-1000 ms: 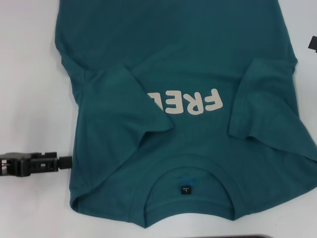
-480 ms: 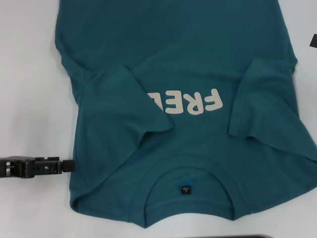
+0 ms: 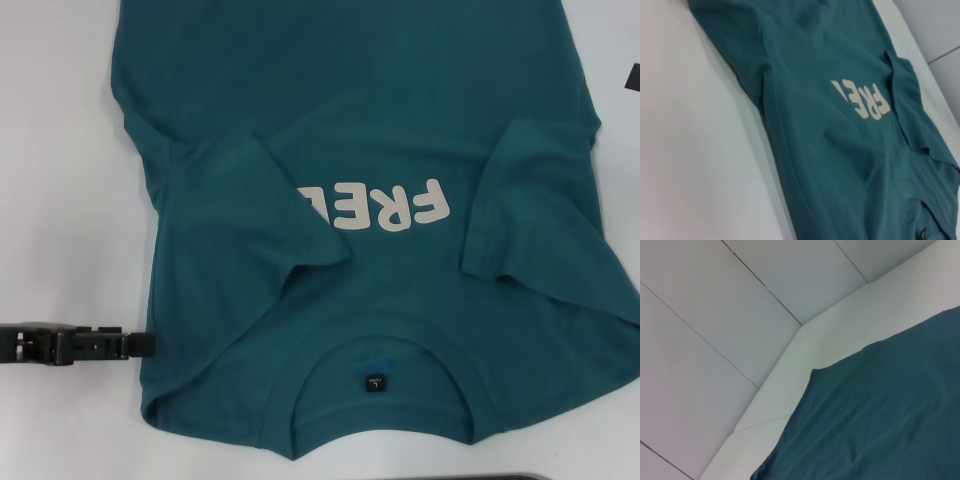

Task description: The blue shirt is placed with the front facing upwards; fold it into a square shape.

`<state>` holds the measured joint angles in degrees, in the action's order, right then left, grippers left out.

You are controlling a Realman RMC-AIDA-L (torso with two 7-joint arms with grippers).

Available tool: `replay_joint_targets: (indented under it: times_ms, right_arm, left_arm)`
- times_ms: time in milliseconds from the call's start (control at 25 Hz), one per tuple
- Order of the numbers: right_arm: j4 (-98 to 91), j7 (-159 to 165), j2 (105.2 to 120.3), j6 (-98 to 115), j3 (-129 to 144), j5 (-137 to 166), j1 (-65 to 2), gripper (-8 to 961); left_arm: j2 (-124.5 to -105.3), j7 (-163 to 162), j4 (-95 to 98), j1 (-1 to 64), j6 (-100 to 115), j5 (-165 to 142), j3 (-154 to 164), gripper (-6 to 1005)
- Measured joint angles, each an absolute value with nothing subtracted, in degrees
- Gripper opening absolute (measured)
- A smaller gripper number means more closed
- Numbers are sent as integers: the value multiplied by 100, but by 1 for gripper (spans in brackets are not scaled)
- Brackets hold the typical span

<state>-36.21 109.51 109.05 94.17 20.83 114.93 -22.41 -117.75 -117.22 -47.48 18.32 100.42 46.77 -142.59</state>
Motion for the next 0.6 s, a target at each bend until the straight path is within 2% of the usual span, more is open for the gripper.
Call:
replay_joint_targets:
  times_ms: [600]
  right_arm:
    - [-3621,10951,10907,9326,2078,11505,-2277,937]
  left_arm:
    - [-11858,-11682,-4718,1979,9848,4569,-14163,917]
